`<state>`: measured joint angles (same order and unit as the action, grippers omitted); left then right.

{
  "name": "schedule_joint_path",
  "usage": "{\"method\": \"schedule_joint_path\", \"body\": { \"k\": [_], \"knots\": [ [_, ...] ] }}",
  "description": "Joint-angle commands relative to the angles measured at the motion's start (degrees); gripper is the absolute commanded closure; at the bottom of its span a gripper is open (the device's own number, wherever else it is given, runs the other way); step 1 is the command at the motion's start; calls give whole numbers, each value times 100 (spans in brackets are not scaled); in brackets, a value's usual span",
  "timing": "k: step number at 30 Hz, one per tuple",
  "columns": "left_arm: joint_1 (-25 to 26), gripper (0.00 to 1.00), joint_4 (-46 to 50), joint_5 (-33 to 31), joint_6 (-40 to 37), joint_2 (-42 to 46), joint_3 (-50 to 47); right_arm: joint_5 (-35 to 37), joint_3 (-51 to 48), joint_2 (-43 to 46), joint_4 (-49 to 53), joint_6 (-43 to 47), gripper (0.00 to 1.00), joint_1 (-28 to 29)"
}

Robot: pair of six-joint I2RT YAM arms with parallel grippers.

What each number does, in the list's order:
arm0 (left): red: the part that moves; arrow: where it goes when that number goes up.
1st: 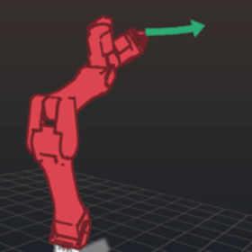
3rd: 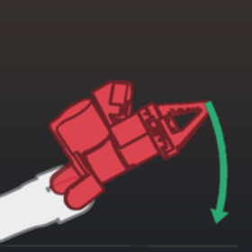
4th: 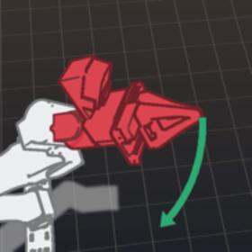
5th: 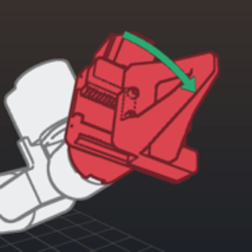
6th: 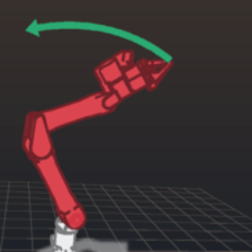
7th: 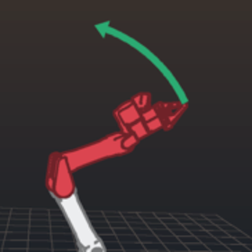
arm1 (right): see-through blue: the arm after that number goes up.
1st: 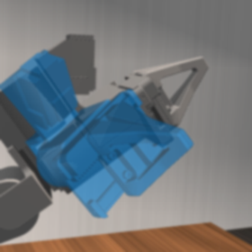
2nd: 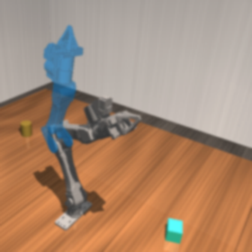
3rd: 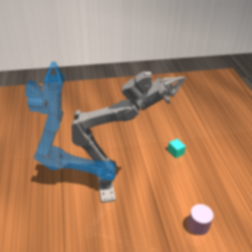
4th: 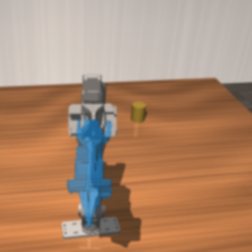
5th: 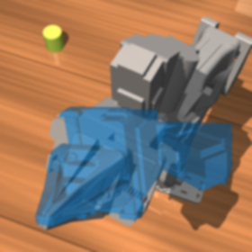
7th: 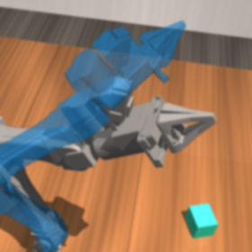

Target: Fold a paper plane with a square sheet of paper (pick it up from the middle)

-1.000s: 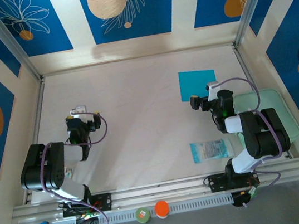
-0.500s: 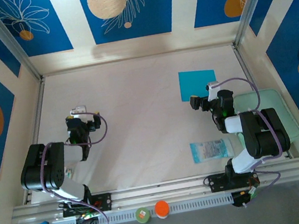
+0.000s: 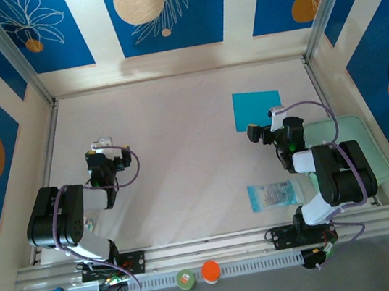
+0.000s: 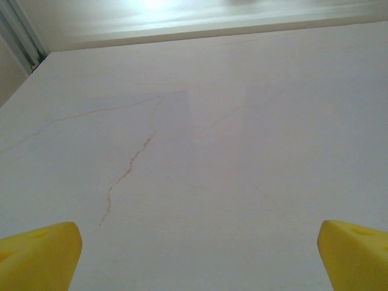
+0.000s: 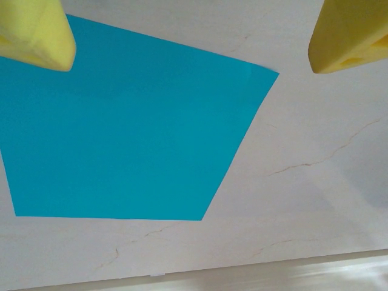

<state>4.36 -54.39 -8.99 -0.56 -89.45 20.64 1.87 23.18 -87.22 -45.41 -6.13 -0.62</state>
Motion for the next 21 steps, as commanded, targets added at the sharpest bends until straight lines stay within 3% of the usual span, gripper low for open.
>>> {"method": "schedule_joint_path", "body": {
  "k": [1, 6, 9, 12, 14, 17, 21],
  "knots": [
    [-5, 1, -205, 27, -46, -11, -52, 59, 110, 44, 21, 18, 1, -2],
    [-6, 1, -475, -268, 54, 440, -392, 856, 643, 687, 1454, -31, 1, 220],
    [-6, 1, 247, -297, 47, 1050, -283, 1382, 1175, 920, 2615, -337, 1, 392],
    [-6, 1, 1381, -338, 169, 1772, 41, 1693, 2014, 961, 4315, -1490, 1, 475],
    [-6, 1, 2218, -453, 560, 2195, 338, 1411, 2865, 765, 5699, -2247, 1, 440],
    [-16, 1, 4062, -724, 1582, 2630, 1081, 1039, 3764, 249, 6865, -2811, 1, 531],
    [-23, 1, 5676, -138, 2475, 2664, 1860, 343, 4850, -784, 7892, -2967, 1, 431]
  ]
}}
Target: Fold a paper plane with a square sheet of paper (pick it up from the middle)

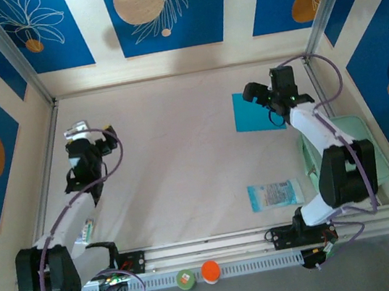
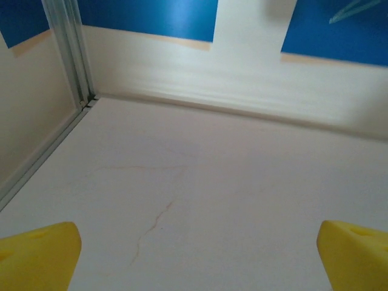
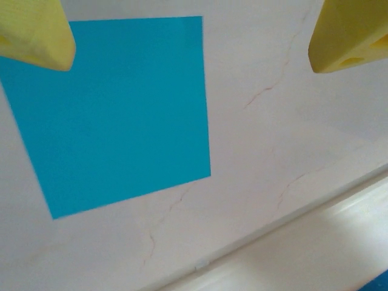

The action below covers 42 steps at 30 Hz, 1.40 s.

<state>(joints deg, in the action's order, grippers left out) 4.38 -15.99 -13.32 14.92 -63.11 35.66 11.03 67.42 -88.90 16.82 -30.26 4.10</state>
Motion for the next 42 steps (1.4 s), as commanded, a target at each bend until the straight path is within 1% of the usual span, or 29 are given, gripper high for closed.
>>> {"method": "schedule_joint_path", "body": {
  "k": [1, 5, 7, 11, 14, 16, 21, 28, 31, 35, 39, 42],
  "knots": [
    [-25, 1, 1984, 502, 1009, 3, 448, -779, 592, -847, 1751, -540, 1, -85],
    [-25, 1, 2144, 1338, 1461, -8, 528, -1486, 1137, -1712, 1763, -447, 1, -253],
    [-25, 1, 2092, 1713, 1486, -13, 522, -1571, 1297, -1933, 1688, -441, 1, -308],
    [-29, 1, 1942, 2171, 1539, -43, 478, -1788, 1748, -2401, 1676, -376, 2, -410],
    [-25, 1, 1733, 2591, 1621, -52, 429, -1677, 1941, -2665, 1657, -420, 3, -410],
    [-26, 1, 1655, 2747, 1700, -76, 425, -1622, 2136, -2872, 1720, -450, 3, -410],
    [-16, 1, 1674, 2885, 1850, -187, 477, -1492, 2634, -3371, 2008, -469, 4, -416],
    [-13, 1, 1722, 3058, 2043, -380, 531, -1369, 2894, -3710, 2395, -479, 4, -304],
    [-9, 1, 1587, 3139, 2192, -478, 505, -1301, 2792, -3702, 2647, -561, 4, -70],
    [17, 1, 1428, 3202, 2408, -651, 466, -1490, 2302, -3465, 2698, -948, 4, 380],
    [47, 1, 1431, 3196, 2533, -836, 490, -1801, 1686, -3030, 2500, -1796, 5, 1036],
    [84, 0, 1467, 3176, 2608, -940, 523, -1761, 1353, -2695, 2368, -2580, 6, 1694]
  ]
}}
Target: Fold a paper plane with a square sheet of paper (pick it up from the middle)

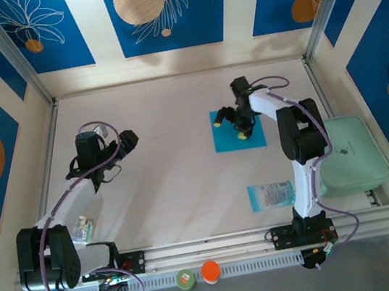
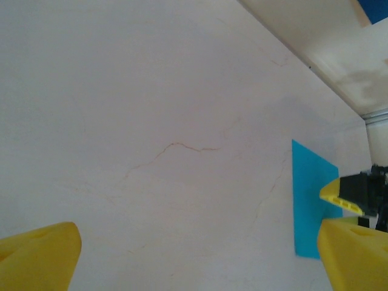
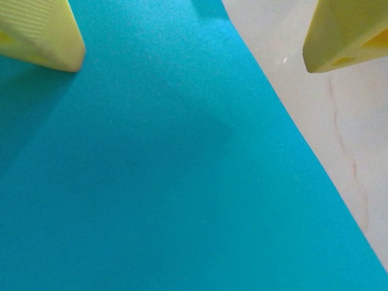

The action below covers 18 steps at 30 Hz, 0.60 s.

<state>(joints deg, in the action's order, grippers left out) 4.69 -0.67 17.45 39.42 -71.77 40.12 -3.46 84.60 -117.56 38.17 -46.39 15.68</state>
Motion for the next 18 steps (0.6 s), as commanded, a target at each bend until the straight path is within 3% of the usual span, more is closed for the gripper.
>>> {"method": "schedule_joint_path", "body": {
  "k": [1, 5, 9, 13, 18],
  "knots": [
    [58, 1, -51, 87, 179, -111, 83, -266, -409, 243, 221, -1198, 6, 736],
    [100, 1, 49, 19, 259, -193, 121, -315, -616, 479, -189, -2204, 8, 1632],
    [129, 1, 332, -61, 336, -250, 235, -437, -287, 543, -429, -2404, 9, 2193],
    [232, 0, 650, 43, 401, -260, 370, -49, -142, 960, -358, -2092, 10, 2198],
    [489, 3, 1758, 182, 154, -350, 750, 557, -771, 1705, -407, -1331, 9, 1676]
  ]
}}
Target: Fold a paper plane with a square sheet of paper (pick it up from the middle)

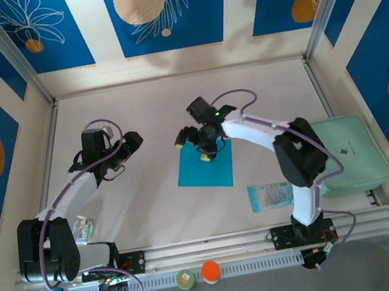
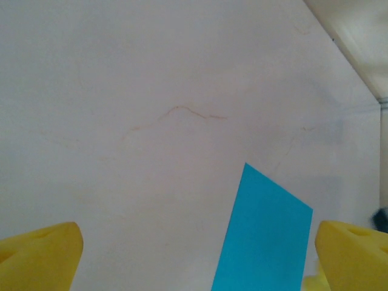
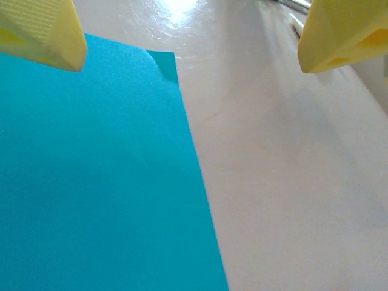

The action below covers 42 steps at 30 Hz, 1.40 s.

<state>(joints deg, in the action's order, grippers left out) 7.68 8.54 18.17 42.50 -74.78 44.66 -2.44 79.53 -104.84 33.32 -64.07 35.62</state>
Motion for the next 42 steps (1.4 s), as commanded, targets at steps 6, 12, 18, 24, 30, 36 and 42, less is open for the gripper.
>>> {"method": "schedule_joint_path", "body": {
  "k": [6, 12, 18, 24, 30, 36, 42],
  "knots": [
    [1330, 3, 1559, -674, -148, -333, 735, 607, -1039, 1179, -100, 1399, 7, -1290],
    [2831, 0, 2232, -1753, -61, -1683, 1951, 547, -1452, 1763, -299, 1790, 1, -2135],
    [3749, 0, 3048, -2234, -348, -3314, 3682, 657, -1721, 2177, -425, 2019, 1, -2595],
    [4133, 3, 3824, -2380, -685, -4507, 5101, 503, -1948, 2365, -523, 2026, 1, -2890],
    [4215, 4, 4206, -2521, -718, -5037, 5564, 430, -2044, 2365, -519, 1987, 1, -2991],
    [4207, 6, 4357, -2916, -706, -5065, 5151, 385, -2053, 2315, -561, 1952, 1, -3018],
    [4155, 6, 4231, -3050, -716, -4489, 4017, 367, -2053, 2266, -565, 1881, 1, -3009]
  ]
}}
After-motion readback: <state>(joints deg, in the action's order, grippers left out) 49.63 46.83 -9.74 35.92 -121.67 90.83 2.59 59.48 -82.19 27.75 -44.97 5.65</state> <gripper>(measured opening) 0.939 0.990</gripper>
